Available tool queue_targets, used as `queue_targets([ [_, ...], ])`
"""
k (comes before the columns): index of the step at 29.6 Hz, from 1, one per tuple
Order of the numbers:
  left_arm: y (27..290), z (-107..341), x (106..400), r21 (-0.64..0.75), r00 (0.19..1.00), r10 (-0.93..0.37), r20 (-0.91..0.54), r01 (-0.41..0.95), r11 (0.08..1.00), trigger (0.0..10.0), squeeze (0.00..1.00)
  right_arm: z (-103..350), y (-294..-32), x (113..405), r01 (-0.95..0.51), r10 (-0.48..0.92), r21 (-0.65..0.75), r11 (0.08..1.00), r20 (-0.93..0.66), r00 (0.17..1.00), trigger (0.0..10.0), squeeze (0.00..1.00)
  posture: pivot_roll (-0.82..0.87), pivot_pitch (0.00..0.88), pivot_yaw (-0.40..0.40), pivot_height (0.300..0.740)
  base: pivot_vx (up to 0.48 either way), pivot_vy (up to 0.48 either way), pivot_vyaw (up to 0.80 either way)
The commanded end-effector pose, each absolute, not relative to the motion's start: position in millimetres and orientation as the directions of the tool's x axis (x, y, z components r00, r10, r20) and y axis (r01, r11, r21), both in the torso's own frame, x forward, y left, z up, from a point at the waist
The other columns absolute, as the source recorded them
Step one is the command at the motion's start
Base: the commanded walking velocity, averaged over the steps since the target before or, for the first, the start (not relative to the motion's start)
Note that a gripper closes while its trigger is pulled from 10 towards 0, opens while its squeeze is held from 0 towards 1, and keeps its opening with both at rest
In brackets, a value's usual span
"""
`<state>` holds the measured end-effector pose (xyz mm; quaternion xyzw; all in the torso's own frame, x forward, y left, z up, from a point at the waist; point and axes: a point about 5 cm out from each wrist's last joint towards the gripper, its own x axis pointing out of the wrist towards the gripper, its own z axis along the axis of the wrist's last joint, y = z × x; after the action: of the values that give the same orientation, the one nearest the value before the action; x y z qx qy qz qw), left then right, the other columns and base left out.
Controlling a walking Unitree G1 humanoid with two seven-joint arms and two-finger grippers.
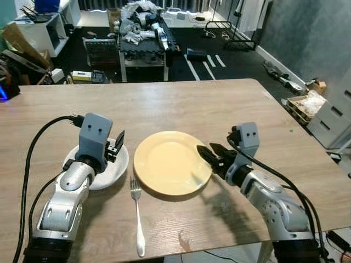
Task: Setting the table
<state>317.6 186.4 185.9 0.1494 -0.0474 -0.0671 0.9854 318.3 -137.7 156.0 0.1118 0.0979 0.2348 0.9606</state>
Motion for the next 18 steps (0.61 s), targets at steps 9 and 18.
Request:
queue_targets([
  [9, 152.4, 206.7, 350.2, 0.263, 0.949, -0.301, 0.090, 0.269, 0.927, 10.0, 0.00, 129.0, -138.8, 325.4, -0.287, 0.363, 0.304, 0.909, -0.236, 0.901, 10.0, 0.00, -0.02, 0.000, 0.008, 0.740, 0.000, 0.000, 0.00],
  [18, 136.4, 183.4, 374.4, 0.223, 0.903, -0.416, -0.105, 0.429, 0.875, 10.0, 0.00, 135.7, -150.0, 331.0, -0.206, 0.265, 0.273, 0.940, -0.203, 0.943, 10.0, 0.00, -0.03, 0.000, 0.015, 0.740, 0.000, 0.000, 0.00],
])
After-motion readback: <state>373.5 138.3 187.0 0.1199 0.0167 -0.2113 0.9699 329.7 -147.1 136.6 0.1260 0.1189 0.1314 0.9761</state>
